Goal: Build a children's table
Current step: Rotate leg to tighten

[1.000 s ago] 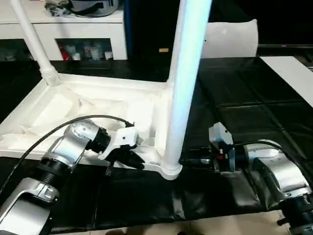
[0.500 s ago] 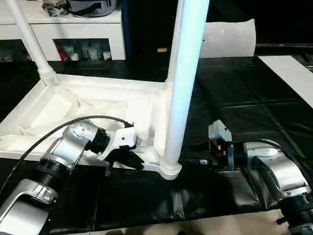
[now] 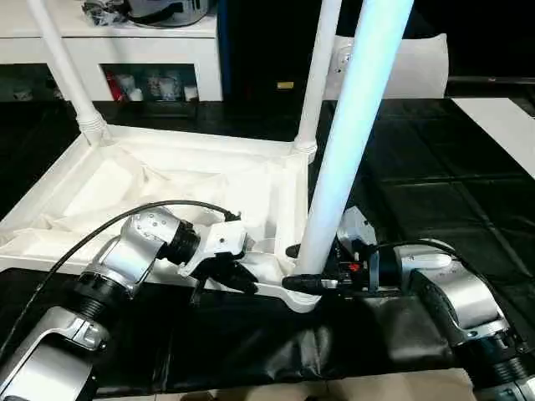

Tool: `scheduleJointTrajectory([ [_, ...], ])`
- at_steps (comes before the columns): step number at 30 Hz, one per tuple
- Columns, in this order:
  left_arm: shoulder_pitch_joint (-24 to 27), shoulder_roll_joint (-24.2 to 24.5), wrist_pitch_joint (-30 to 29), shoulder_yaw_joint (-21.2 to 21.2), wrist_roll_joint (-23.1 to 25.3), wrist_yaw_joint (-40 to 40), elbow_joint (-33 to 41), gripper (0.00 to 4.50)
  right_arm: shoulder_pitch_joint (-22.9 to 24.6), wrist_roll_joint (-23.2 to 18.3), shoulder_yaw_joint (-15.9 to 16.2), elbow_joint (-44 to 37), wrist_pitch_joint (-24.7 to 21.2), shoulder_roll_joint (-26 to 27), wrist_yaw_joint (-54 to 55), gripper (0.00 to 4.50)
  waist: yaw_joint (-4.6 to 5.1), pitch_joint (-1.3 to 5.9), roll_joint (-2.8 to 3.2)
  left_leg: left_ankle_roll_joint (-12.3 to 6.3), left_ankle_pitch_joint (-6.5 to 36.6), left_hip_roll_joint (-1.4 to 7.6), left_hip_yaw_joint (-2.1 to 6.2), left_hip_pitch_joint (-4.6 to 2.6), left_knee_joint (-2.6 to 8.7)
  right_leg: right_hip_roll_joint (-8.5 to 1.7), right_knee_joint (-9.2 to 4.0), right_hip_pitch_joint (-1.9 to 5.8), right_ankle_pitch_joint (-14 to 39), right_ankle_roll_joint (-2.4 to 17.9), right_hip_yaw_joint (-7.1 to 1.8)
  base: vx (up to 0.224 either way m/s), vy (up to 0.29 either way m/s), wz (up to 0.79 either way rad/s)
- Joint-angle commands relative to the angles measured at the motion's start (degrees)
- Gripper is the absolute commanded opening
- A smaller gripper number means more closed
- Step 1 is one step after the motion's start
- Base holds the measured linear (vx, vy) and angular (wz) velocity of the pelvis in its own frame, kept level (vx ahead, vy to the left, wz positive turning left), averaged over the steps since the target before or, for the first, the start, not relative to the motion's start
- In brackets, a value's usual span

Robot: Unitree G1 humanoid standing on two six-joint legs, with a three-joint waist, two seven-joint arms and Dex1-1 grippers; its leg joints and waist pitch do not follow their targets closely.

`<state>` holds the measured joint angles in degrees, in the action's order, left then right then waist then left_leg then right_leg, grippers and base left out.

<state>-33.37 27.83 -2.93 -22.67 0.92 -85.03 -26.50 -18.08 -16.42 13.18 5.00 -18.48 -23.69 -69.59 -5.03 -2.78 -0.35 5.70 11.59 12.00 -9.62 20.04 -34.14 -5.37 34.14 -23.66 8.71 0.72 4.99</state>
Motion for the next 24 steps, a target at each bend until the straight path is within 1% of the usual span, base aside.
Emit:
scheduleJointTrajectory([
  [1, 0.5, -0.1, 0.5, -1.4, 0.4, -0.7, 0.6, 0.0, -0.8, -0.7, -0.1, -0.6, -0.6, -0.3, 0.0, 2.72, 0.36, 3.61, -0.28, -2.05, 10.8, 0.96, -0.33, 0.05, 4.33, -2.64, -4.02, 3.31, 19.8, 9.6, -2.61, 0.0, 0.0, 0.0],
  [5, 0.6, 0.1, 0.5, -1.4, 0.4, -0.6, 0.8, 0.0, -0.5, -0.6, -0.2, -0.6, -0.5, -1.0, -0.2, 2.72, 0.36, 3.63, -0.23, -1.79, 10.9, 1.0, -0.26, 0.02, 4.38, -2.59, -4.0, 3.3, 19.8, 9.4, -2.61, 0.0, 0.0, 0.0],
  [10, 0.6, 0.4, 0.5, -1.4, 0.4, -0.6, 0.7, 0.0, 0.6, -0.5, -0.2, -1.2, -0.2, -2.9, -1.3, 2.72, 0.37, 3.67, -0.33, -2.22, 10.4, 0.97, -0.34, 0.08, 4.26, -2.54, -3.9, 3.37, 18.5, 9.9, -2.63, 0.0, 0.0, 0.0],
  [14, 0.5, 0.5, 0.6, -1.3, 0.4, -0.6, 0.6, 0.0, 0.8, -0.5, -0.4, -1.1, -0.3, -3.3, -1.3, 2.72, 0.37, 3.64, -0.43, -2.25, 10.5, 0.94, -0.35, 0.1, 4.24, -2.55, -3.97, 3.35, 19.4, 9.7, -2.6, 0.0, 0.0, 0.0],
  [15, 0.5, 0.6, 0.5, -1.3, 0.3, -0.6, 0.6, 0.0, 0.8, -0.7, -0.4, -1.0, -0.7, -3.2, -1.2, 2.54, 0.33, 3.64, -0.41, -2.23, 10.5, 0.95, -0.34, 0.08, 4.24, -2.59, -4.0, 3.35, 19.7, 9.6, -2.6, 0.0, 0.0, 0.0],
  [16, 0.5, 0.6, 0.6, -1.3, 0.3, -0.6, 0.6, 0.0, 0.7, -0.9, -0.4, -1.0, -0.8, -3.2, -1.1, 2.54, 0.33, 3.63, -0.39, -2.26, 10.5, 0.93, -0.34, 0.11, 4.25, -2.55, -4.0, 3.32, 19.7, 9.5, -2.59, 0.0, 0.0, 0.0],
  [18, 0.6, 0.7, 0.5, -1.3, 0.3, -0.7, 0.7, 0.0, 0.5, -1.1, -0.3, -0.8, -0.9, -3.0, -1.0, 2.32, 0.33, 3.66, -0.4, -2.24, 10.3, 0.94, -0.33, 0.1, 4.24, -2.57, -3.99, 3.34, 19.6, 9.5, -2.59, 0.0, 0.0, 0.0],
  [20, 0.6, 0.7, 0.5, -1.4, 0.3, -0.7, 0.8, 0.0, 0.4, -1.3, -0.3, -0.6, -1.0, -2.7, -0.9, 2.11, 0.3, 3.71, -0.28, -2.22, 10.1, 0.96, -0.33, 0.11, 4.22, -2.57, -3.91, 3.35, 18.9, 9.8, -2.61, 0.0, 0.0, 0.0],
  [24, 0.7, 0.9, 0.4, -1.4, 0.3, -0.8, 0.9, 0.0, 0.5, -1.6, -0.1, -0.7, -1.5, -2.6, -1.0, 2.0, 0.31, 3.7, -0.21, -2.17, 10.4, 0.96, -0.32, 0.06, 4.25, -2.52, -3.86, 3.36, 18.4, 10.0, -2.58, 0.0, 0.0, 0.0],
])
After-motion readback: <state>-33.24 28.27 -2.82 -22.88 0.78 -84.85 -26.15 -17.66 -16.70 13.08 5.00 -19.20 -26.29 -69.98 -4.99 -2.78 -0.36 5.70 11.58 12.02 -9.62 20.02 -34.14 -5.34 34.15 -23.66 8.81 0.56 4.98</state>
